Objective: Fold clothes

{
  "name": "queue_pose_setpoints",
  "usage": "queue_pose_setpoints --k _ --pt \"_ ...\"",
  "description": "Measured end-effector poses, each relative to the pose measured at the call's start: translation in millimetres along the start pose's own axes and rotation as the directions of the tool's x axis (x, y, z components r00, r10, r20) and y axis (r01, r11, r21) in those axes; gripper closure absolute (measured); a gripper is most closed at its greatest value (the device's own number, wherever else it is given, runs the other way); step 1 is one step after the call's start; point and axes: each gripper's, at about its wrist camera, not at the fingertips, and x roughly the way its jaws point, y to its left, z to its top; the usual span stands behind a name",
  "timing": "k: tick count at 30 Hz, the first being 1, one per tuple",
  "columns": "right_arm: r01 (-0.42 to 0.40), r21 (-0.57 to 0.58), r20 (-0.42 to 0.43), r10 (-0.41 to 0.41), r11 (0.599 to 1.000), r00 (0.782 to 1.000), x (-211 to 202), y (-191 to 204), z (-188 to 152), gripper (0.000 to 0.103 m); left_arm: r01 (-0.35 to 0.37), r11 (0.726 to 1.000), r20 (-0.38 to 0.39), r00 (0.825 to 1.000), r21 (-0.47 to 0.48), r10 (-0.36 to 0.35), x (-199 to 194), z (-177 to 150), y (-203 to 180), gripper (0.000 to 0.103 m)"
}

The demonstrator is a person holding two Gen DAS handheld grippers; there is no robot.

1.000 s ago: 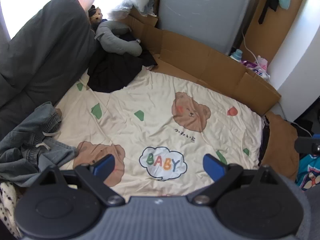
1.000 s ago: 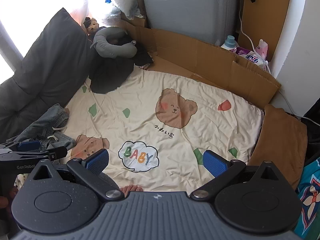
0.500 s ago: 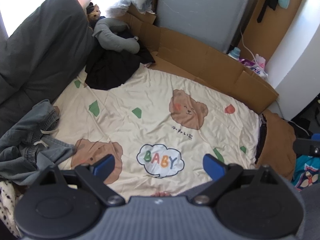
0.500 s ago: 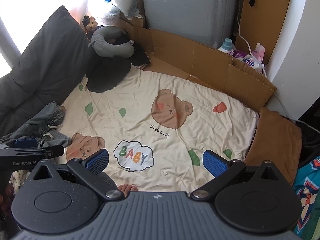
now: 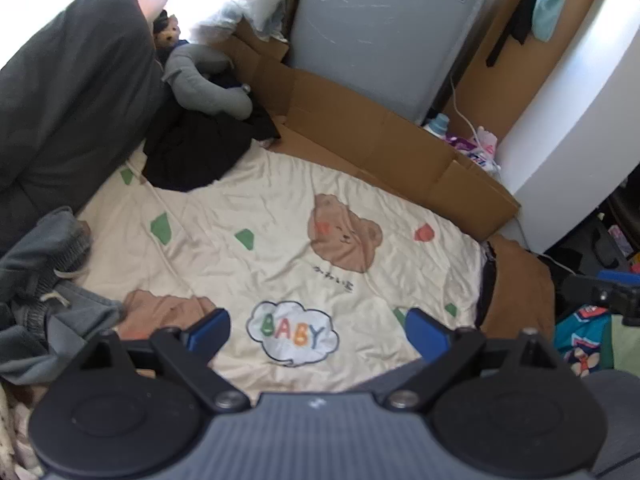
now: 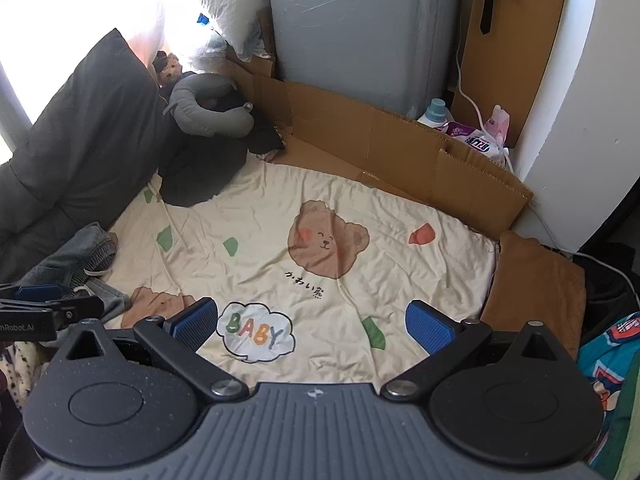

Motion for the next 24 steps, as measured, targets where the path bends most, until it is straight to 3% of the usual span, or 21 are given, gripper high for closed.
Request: queue_pose_setpoints --k 7,9,16,24 --pt "0.056 -0.028 0.091 -0.053 0.998 0.994 -10 2 5 0.000 -0.040 0.999 -0.015 0.999 0.034 0.040 2 0 21 0.008" --pt "0.059 -0.030 0.106 -0.055 0.998 0.993 -11 3 7 0.000 -0.020 1.000 -0.006 1.000 0.014 0.020 1 1 33 0.008" --pt "0.028 -0.007 0.181 -0.026 1.000 0.983 -11 1 18 0.000 -0.062 0.998 0.043 0.997 -0.027 0.063 -9 14 71 0.008" --pt "-0.017 0.034 0.208 0.010 0.999 0.978 -2 -2 26 0.000 -0.130 0.990 0.080 0.988 -0.059 0.135 -20 34 112 0.008"
